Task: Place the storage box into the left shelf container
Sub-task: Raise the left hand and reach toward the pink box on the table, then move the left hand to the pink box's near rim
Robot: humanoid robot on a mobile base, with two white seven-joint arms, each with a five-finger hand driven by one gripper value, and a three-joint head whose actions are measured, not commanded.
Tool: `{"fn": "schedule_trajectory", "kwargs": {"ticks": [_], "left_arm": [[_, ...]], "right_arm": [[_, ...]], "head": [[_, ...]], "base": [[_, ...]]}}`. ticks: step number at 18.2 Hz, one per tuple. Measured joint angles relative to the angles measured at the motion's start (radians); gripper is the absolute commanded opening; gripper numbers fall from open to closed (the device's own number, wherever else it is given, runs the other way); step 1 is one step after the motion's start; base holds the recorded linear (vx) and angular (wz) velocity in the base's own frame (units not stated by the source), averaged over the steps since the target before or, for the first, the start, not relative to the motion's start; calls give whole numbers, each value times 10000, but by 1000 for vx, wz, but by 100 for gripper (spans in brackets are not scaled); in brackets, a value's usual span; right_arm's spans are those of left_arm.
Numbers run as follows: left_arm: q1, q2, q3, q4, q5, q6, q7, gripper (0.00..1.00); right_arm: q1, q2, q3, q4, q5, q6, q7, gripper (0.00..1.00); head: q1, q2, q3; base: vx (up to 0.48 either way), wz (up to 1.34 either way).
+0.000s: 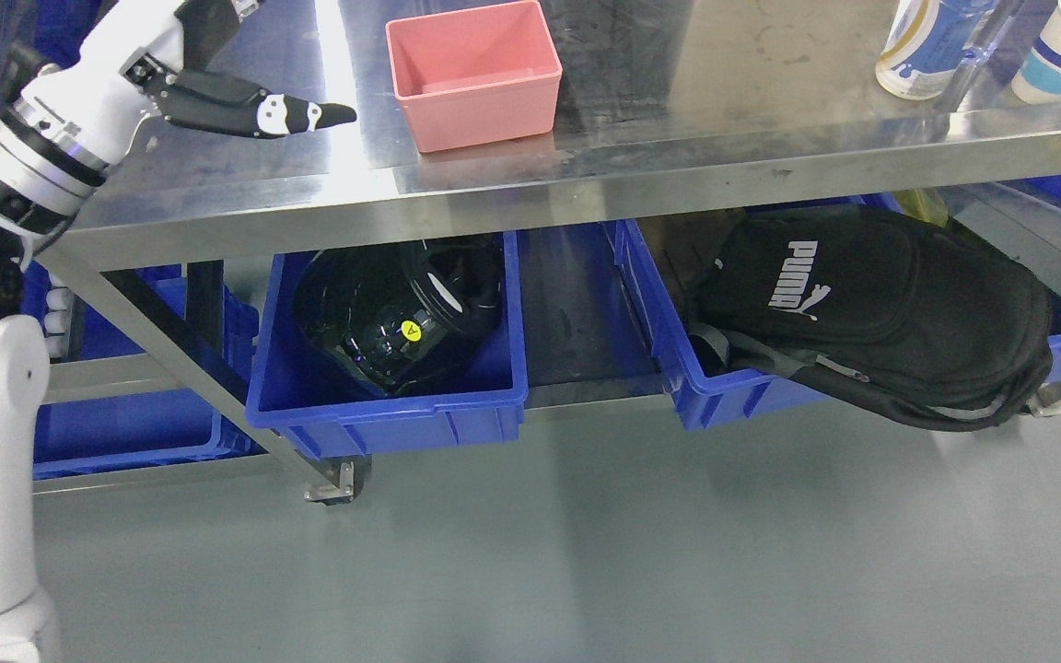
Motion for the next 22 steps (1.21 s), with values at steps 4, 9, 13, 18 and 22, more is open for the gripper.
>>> {"fn": "schedule_trajectory", "kwargs": {"ticks": [4,9,13,18,22], "left_arm": [[-908,585,-1224,527,-805,22,-1656,99],[-1754,894,-2314,1254,-1914,56,-2188,98],[-2297,690,-2826,1904,-2785,92,-2236,96],[-2977,92,-3238,2802,-3462,271,-2196,96],[-3442,-511,-3468,3503,-3820,309,-2192,96]], "right_arm": [[0,0,0,0,0,0,-6,100],[0,0,0,0,0,0,-10,100],[-1,0,0,0,0,0,-17,100],[0,0,0,0,0,0,-28,100],[0,0,0,0,0,0,-68,100]], "head": [[0,0,0],[0,0,0],[0,0,0],[0,0,0],[0,0,0]], "base": [[0,0],[0,0],[0,0],[1,15],[0,0]]}}
